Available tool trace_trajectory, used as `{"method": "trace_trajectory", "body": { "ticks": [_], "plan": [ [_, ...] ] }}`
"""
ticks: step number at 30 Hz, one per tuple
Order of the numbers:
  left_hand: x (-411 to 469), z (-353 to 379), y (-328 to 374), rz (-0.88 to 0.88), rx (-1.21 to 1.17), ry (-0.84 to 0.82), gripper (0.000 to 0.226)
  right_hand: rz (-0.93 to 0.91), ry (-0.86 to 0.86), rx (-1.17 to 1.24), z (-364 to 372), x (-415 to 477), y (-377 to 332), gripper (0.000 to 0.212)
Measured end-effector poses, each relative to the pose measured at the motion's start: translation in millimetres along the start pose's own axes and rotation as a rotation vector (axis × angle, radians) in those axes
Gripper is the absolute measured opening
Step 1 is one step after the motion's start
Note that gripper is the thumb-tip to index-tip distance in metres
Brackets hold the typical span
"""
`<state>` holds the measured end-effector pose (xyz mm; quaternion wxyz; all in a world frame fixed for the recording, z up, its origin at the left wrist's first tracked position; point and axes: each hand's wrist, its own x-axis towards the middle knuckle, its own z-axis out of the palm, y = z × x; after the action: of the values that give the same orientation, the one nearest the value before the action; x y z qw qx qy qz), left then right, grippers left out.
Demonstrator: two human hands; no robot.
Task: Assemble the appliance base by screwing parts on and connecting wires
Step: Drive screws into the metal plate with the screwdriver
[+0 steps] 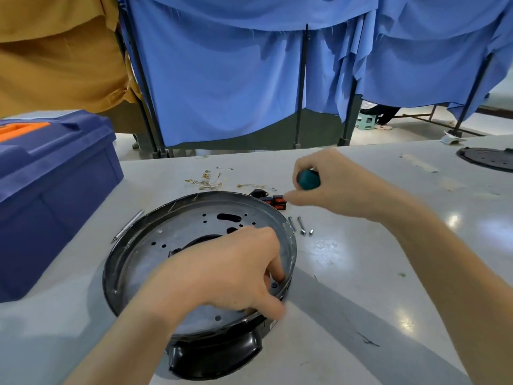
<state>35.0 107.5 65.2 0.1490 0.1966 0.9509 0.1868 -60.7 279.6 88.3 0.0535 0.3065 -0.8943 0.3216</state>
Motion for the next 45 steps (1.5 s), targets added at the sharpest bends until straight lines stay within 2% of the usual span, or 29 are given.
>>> {"method": "trace_trajectory", "body": {
  "ticks": [5,10,13,15,19,25,28,31,35,45],
  "plan": [
    [0,0,0,0.041,0.075,0.072,0.026,0.029,-0.161,-0.048,11,0,12,0.035],
    [-4,1,-1,0.028,0.023,0.122,0.025,0.042,-0.266,-0.09,9,-15,17,0.024],
    [-8,6,-4,0.025,0.082,0.173,0.022,-0.008,-0.305,-0.15,14,-30,15,0.011],
    [-14,10,-5,0.017,0.109,0.218,0.019,-0.032,-0.314,-0.128,18,-42,15,0.015],
    [-27,10,-4,0.006,0.029,0.235,0.016,-0.053,-0.315,-0.105,26,-59,18,0.029],
    [-28,4,-1,0.013,-0.038,0.228,0.011,-0.152,-0.299,-0.018,25,-67,14,0.025],
    [-26,3,-2,-0.003,-0.025,0.171,0.018,-0.181,-0.292,-0.039,29,-69,12,0.026],
    [-26,2,-3,-0.024,-0.073,0.186,0.013,-0.185,-0.283,-0.049,31,-69,12,0.026],
    [-29,0,1,-0.047,-0.144,0.243,0.018,-0.177,-0.262,-0.057,33,-67,13,0.027],
    [-34,-14,-6,-0.05,-0.235,0.226,0.019,-0.18,-0.175,-0.025,38,-68,15,0.029]
  ]
}}
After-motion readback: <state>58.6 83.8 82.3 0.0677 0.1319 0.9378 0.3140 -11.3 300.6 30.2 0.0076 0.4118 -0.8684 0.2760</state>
